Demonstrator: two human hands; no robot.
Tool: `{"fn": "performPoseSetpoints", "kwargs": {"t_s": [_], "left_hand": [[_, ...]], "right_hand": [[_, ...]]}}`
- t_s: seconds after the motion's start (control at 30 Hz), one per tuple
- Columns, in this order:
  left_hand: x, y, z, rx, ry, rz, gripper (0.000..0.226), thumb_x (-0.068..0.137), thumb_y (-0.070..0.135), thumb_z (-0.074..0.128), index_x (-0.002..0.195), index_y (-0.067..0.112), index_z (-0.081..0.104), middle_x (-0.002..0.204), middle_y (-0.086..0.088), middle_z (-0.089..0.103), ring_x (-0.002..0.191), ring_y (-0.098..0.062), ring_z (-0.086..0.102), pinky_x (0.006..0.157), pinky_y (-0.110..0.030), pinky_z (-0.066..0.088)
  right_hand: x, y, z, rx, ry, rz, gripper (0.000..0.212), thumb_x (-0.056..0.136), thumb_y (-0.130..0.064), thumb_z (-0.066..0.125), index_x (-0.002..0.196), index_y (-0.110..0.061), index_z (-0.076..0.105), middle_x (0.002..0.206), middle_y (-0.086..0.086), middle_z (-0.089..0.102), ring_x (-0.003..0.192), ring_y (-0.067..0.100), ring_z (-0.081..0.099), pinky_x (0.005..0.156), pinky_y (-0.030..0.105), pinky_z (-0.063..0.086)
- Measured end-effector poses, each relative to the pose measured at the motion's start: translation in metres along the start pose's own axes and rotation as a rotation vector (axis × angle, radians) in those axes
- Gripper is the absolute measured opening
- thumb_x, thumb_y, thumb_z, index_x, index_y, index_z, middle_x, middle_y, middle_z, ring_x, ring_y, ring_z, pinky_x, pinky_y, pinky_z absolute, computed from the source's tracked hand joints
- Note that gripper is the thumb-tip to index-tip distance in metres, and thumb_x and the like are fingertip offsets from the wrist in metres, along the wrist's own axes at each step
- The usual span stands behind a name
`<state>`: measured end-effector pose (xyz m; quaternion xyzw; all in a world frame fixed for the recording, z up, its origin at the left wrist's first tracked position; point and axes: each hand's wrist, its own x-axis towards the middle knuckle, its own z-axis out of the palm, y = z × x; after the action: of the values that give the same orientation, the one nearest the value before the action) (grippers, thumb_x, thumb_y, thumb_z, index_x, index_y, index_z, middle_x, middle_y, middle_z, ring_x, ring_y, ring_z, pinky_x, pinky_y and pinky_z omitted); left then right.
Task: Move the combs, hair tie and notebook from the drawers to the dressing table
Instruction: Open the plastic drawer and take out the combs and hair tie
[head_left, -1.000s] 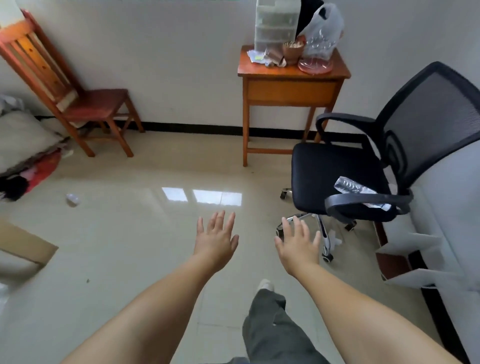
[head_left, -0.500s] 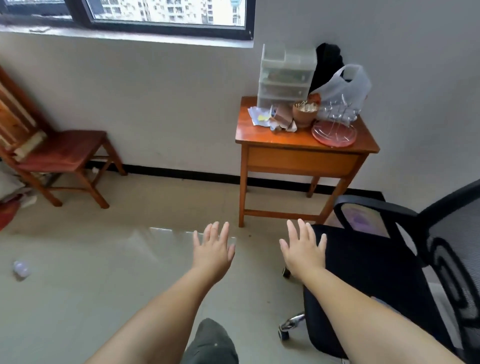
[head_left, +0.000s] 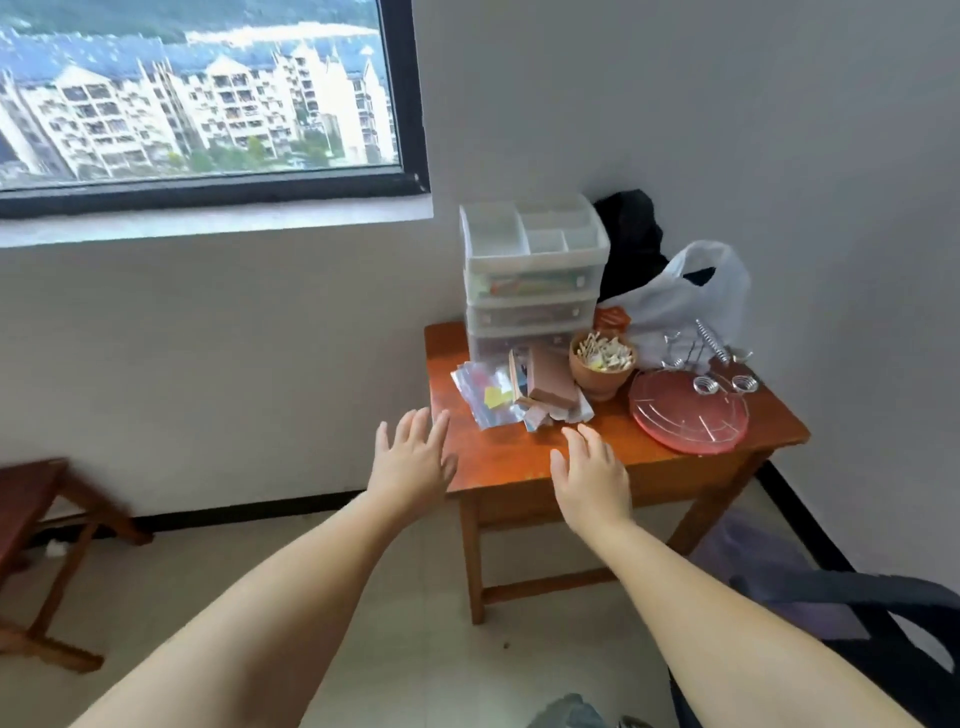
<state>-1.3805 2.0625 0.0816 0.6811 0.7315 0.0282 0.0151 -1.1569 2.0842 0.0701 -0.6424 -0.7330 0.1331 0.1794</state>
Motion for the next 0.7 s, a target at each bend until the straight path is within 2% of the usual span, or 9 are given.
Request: {"fn": "performPoseSetpoints", "kwargs": {"t_s": [0.07, 0.17, 0.23, 0.3, 0.37, 0.43, 0.53, 0.63, 0.7], "left_hand": [[0.051, 0.001, -0.01, -0.048, 0.032, 0.004, 0.06, 0.094, 0.042, 0.029, 0.147, 0.023, 0.009, 0.156, -0.006, 0.018, 0.144, -0.023, 0.011, 0.117, -0.051, 0.012], [0.127, 0.006, -0.027, -0.114, 0.12, 0.016, 0.06, 0.093, 0.041, 0.034, 0.147, 0.025, 0.013, 0.154, -0.007, 0.023, 0.142, -0.025, 0.018, 0.116, -0.046, 0.017], [0.175, 0.007, -0.042, -0.171, 0.189, 0.018, 0.056, 0.092, 0.035, 0.038, 0.145, 0.028, 0.021, 0.148, -0.008, 0.032, 0.136, -0.028, 0.028, 0.112, -0.042, 0.023], [0.218, 0.008, -0.056, -0.226, 0.245, -0.004, 0.052, 0.092, 0.029, 0.039, 0.144, 0.028, 0.028, 0.143, -0.01, 0.038, 0.131, -0.03, 0.034, 0.106, -0.042, 0.031], [0.251, 0.007, -0.064, -0.293, 0.274, -0.028, 0.048, 0.093, 0.022, 0.04, 0.141, 0.026, 0.034, 0.142, -0.012, 0.039, 0.128, -0.032, 0.037, 0.1, -0.042, 0.038], [0.272, 0.007, -0.065, -0.347, 0.293, -0.016, 0.041, 0.094, 0.021, 0.042, 0.135, 0.025, 0.045, 0.136, -0.012, 0.045, 0.123, -0.033, 0.042, 0.096, -0.042, 0.042], [0.284, 0.006, -0.061, -0.436, 0.34, 0.011, 0.028, 0.093, 0.024, 0.045, 0.116, 0.024, 0.061, 0.119, -0.009, 0.056, 0.106, -0.031, 0.055, 0.086, -0.036, 0.047], [0.283, 0.002, -0.055, -0.508, 0.366, 0.031, 0.023, 0.093, 0.027, 0.047, 0.11, 0.026, 0.063, 0.115, -0.006, 0.056, 0.094, -0.027, 0.059, 0.079, -0.031, 0.048], [0.284, -0.001, -0.055, -0.517, 0.36, 0.049, 0.024, 0.093, 0.027, 0.047, 0.11, 0.026, 0.064, 0.113, -0.006, 0.056, 0.092, -0.026, 0.059, 0.077, -0.029, 0.045]], "right_hand": [[0.047, -0.005, 0.0, 0.13, 0.013, 0.029, 0.041, 0.096, -0.034, 0.032, 0.131, -0.016, 0.045, 0.14, 0.006, 0.044, 0.125, 0.025, 0.043, 0.099, 0.041, 0.04], [0.125, -0.012, -0.001, 0.356, -0.016, 0.172, 0.033, 0.095, -0.025, 0.035, 0.12, -0.015, 0.054, 0.122, 0.009, 0.057, 0.106, 0.028, 0.056, 0.086, 0.039, 0.048], [0.178, -0.02, -0.003, 0.567, -0.04, 0.281, 0.031, 0.092, -0.019, 0.036, 0.115, -0.015, 0.056, 0.109, 0.01, 0.064, 0.095, 0.028, 0.061, 0.082, 0.043, 0.052], [0.228, -0.028, -0.005, 0.828, -0.088, 0.368, 0.029, 0.092, -0.016, 0.035, 0.113, -0.015, 0.054, 0.096, 0.003, 0.063, 0.083, 0.022, 0.063, 0.071, 0.039, 0.054], [0.268, -0.035, -0.005, 1.066, -0.139, 0.464, 0.024, 0.092, -0.014, 0.036, 0.11, -0.018, 0.052, 0.089, 0.0, 0.06, 0.075, 0.017, 0.061, 0.057, 0.028, 0.049], [0.295, -0.041, -0.006, 1.252, -0.185, 0.588, 0.016, 0.093, -0.013, 0.038, 0.098, -0.016, 0.053, 0.084, 0.002, 0.061, 0.069, 0.017, 0.061, 0.051, 0.026, 0.046], [0.312, -0.046, -0.004, 1.481, -0.255, 0.748, 0.019, 0.09, -0.01, 0.04, 0.081, -0.014, 0.056, 0.07, 0.001, 0.06, 0.053, 0.011, 0.059, 0.041, 0.019, 0.041], [0.308, -0.047, -0.001, 1.599, -0.259, 0.791, 0.022, 0.088, -0.007, 0.04, 0.073, -0.014, 0.054, 0.063, 0.001, 0.054, 0.051, 0.011, 0.05, 0.041, 0.019, 0.036], [0.3, -0.047, -0.001, 1.595, -0.217, 0.811, 0.02, 0.089, -0.007, 0.039, 0.076, -0.014, 0.053, 0.063, 0.001, 0.051, 0.052, 0.011, 0.048, 0.044, 0.02, 0.035]]}}
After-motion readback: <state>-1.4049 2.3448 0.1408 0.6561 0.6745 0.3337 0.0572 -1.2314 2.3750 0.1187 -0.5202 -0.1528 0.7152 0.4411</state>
